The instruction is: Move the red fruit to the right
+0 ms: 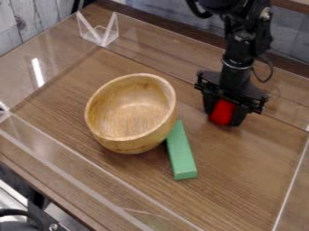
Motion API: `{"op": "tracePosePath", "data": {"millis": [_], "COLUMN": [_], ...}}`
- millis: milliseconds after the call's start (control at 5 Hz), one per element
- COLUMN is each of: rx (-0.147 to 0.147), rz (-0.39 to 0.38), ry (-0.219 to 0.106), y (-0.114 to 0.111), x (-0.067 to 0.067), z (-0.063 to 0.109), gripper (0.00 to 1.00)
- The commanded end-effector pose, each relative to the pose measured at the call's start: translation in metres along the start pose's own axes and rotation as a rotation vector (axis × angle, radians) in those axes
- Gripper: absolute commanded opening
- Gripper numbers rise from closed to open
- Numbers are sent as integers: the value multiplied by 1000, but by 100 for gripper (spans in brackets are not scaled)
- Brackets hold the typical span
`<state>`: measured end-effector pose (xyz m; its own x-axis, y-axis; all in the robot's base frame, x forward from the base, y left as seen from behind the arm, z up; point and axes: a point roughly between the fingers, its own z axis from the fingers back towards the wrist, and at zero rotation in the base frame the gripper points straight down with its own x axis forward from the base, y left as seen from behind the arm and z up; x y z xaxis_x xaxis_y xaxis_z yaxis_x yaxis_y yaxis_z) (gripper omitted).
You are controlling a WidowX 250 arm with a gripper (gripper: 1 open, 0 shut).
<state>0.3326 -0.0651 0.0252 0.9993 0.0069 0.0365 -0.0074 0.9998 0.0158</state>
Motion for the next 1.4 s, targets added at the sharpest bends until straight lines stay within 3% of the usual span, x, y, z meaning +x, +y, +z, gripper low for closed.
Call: {"op": "tracePosePath", "data": {"millis": [0, 200, 400, 600, 800, 1000, 1200], "rx": [-25, -28, -40, -41, -56, -58, -77], "rz": [-11, -27, -38, -38, -36, -41, -22], "ry": [-37, -26, -28, -28, -37, -32, -35], "y": [-5, -8, -10, -10, -10, -10, -4], "x": [3, 1, 0, -1, -2, -2, -4], "z": [16, 15, 18, 18, 29, 31, 39], "gripper": [0, 100, 100, 0, 0, 100, 100]}}
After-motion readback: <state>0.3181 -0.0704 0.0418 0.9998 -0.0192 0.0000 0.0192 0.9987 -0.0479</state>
